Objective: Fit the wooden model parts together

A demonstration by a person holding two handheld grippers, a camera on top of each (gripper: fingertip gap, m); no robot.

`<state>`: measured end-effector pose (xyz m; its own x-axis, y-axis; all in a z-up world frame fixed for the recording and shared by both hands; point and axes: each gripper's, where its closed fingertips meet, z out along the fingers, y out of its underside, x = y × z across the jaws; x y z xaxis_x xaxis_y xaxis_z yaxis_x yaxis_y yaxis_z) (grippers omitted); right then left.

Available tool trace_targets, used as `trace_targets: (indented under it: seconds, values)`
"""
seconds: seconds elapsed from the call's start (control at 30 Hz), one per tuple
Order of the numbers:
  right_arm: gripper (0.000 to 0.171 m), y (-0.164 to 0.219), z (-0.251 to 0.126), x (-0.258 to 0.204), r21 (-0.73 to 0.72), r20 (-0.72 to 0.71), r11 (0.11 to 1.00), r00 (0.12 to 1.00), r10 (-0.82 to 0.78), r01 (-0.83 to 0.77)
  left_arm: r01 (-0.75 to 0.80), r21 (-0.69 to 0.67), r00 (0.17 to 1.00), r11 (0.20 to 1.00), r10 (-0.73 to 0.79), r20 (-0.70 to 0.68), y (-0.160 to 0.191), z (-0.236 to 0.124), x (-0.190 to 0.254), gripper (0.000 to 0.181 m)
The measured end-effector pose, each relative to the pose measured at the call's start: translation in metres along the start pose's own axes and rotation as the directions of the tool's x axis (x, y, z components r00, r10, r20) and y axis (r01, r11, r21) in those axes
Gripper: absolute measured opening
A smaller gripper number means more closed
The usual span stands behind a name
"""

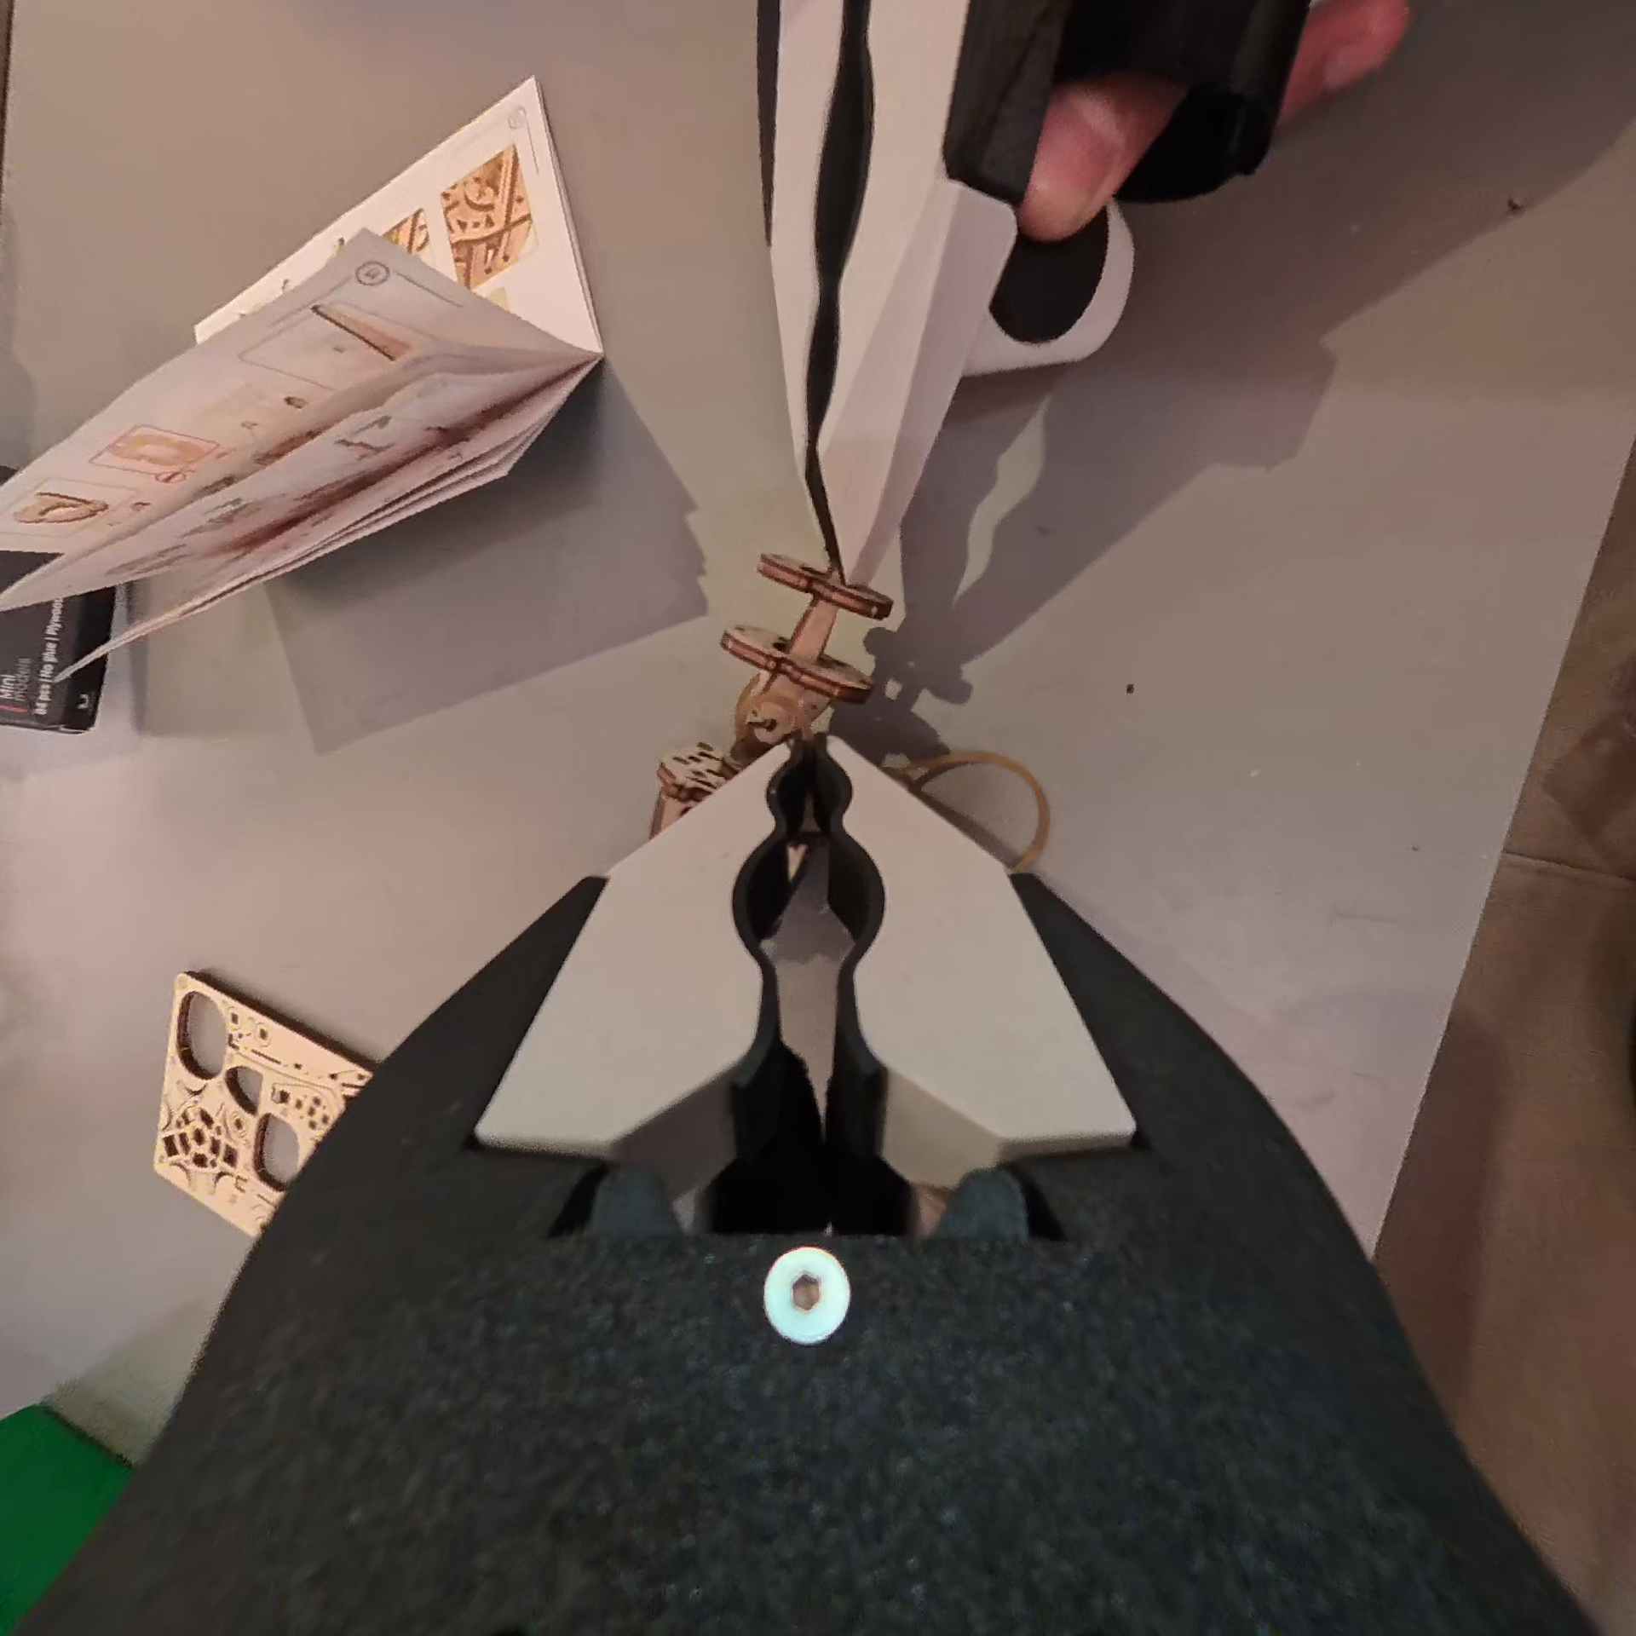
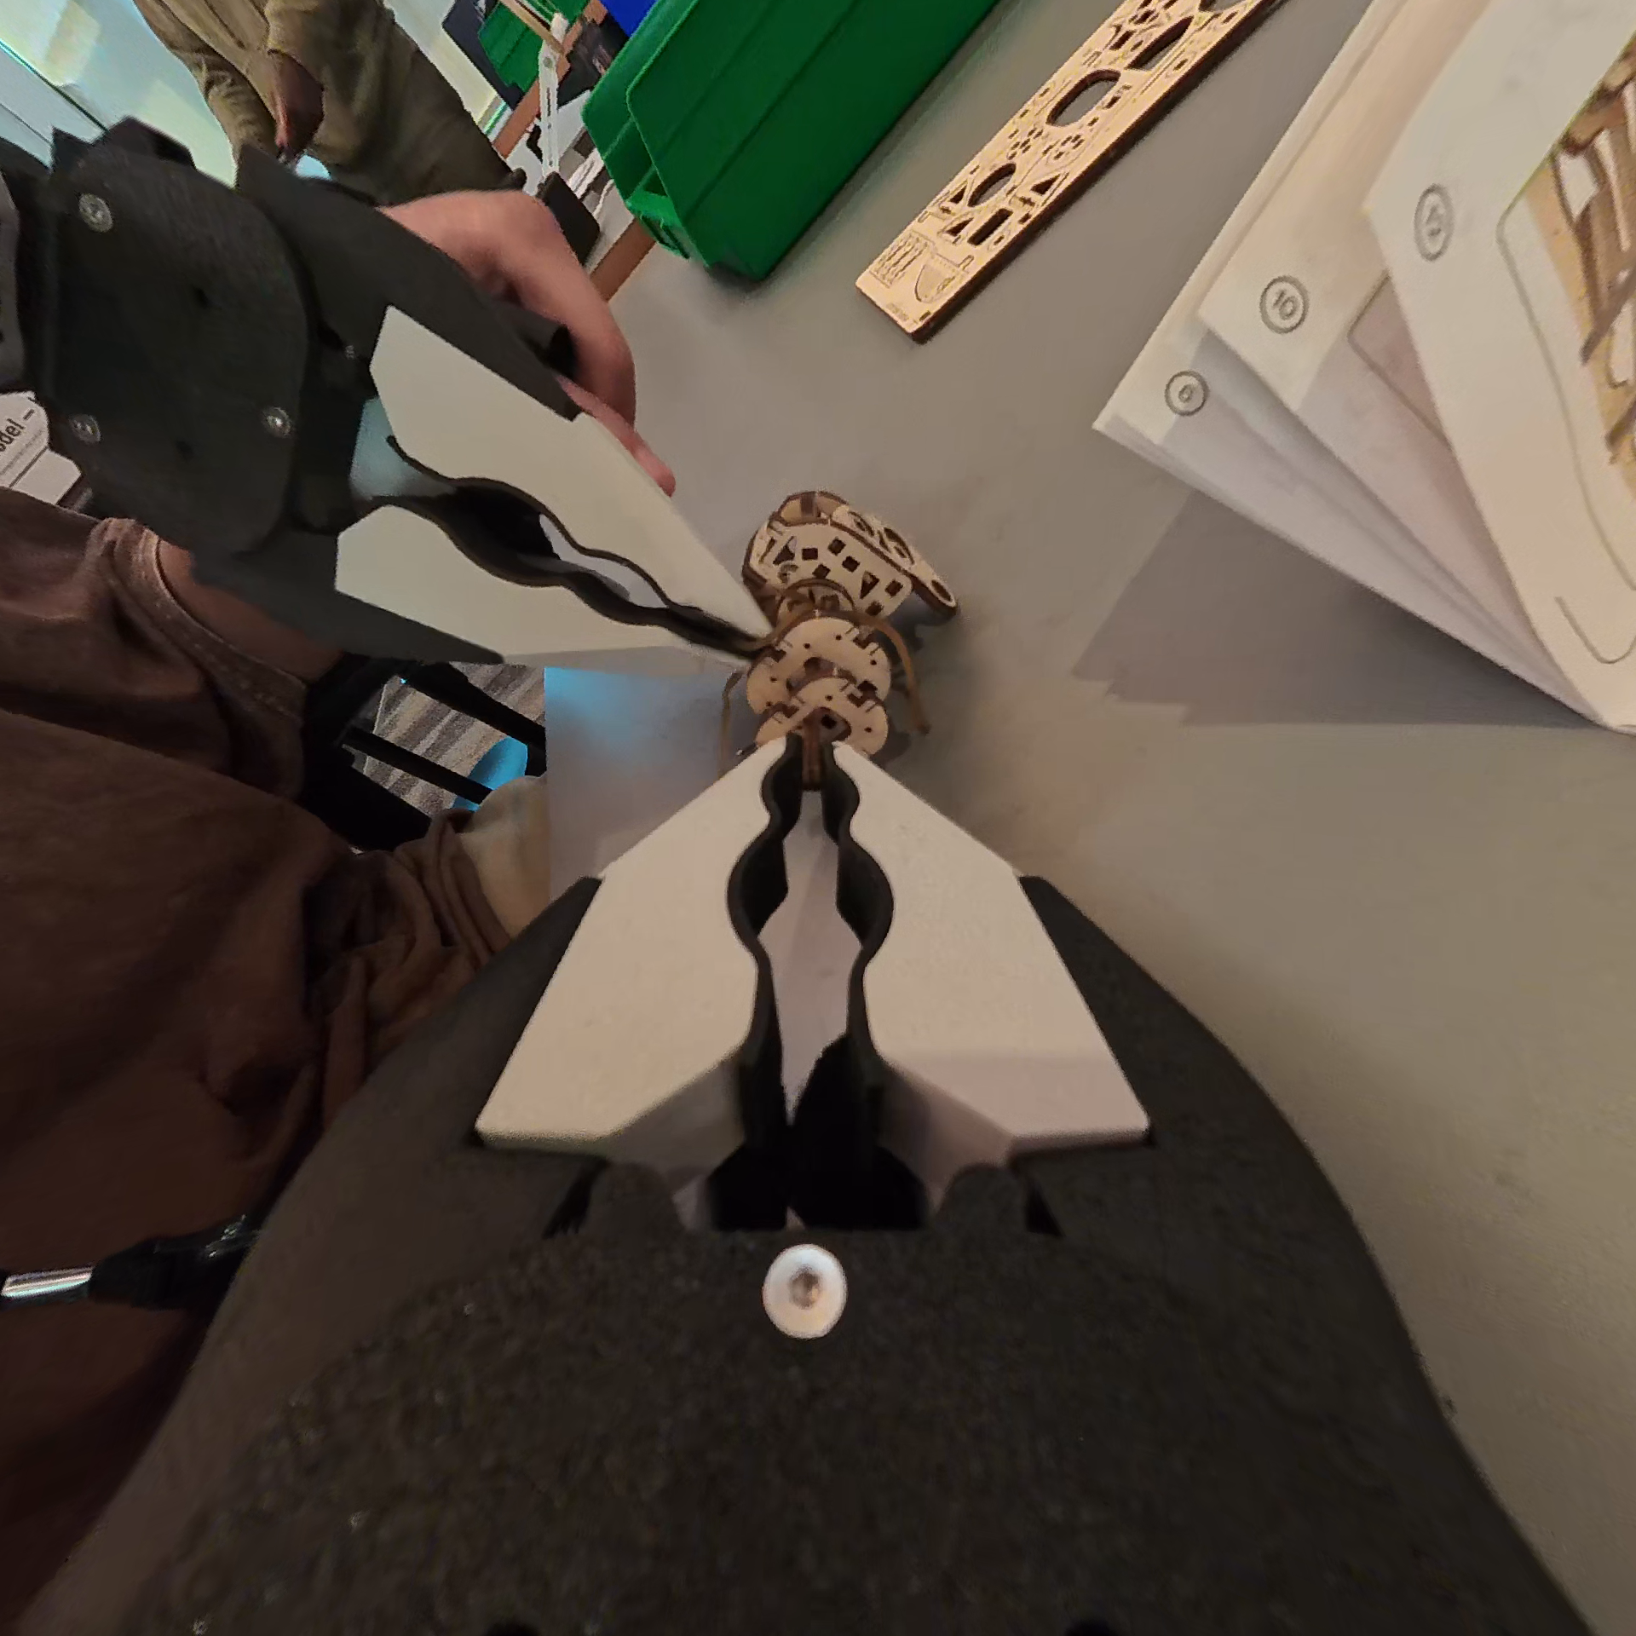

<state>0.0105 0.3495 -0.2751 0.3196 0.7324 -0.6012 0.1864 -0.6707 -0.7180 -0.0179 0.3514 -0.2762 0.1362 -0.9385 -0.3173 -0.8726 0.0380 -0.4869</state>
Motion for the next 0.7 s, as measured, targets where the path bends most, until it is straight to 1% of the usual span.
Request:
trace_targets:
  seconds: [0.17, 0.27, 0.33, 0.43, 0.7]
  values:
    - [0.003, 0.001, 0.0, -0.003, -0.004, 0.031, 1.0, 1.0, 0.004, -0.004, 0.0, 0.003, 1.0, 1.0, 0.0, -0.002, 0.0, -0.002, -0.001, 0.0]
    - [0.003, 0.001, 0.0, -0.007, -0.007, 0.059, 1.0, 0.998, 0.01, -0.009, -0.035, 0.018, 0.999, 0.999, 0.035, -0.007, -0.001, -0.004, 0.0, 0.0]
    - [0.003, 0.001, 0.0, -0.008, -0.006, 0.07, 1.0, 0.997, 0.013, -0.013, -0.067, 0.027, 0.996, 0.997, 0.068, -0.053, -0.002, -0.005, 0.008, 0.0]
    - [0.003, 0.0, -0.001, -0.01, 0.004, 0.09, 1.0, 0.996, 0.025, -0.025, -0.092, 0.032, 0.992, 0.995, 0.095, -0.081, -0.002, -0.007, 0.014, 0.0]
    - [0.002, -0.002, -0.003, -0.018, 0.007, 0.164, 0.997, 0.984, 0.07, -0.072, -0.086, 0.047, 0.992, 0.995, 0.09, -0.09, -0.004, -0.009, 0.015, 0.0]
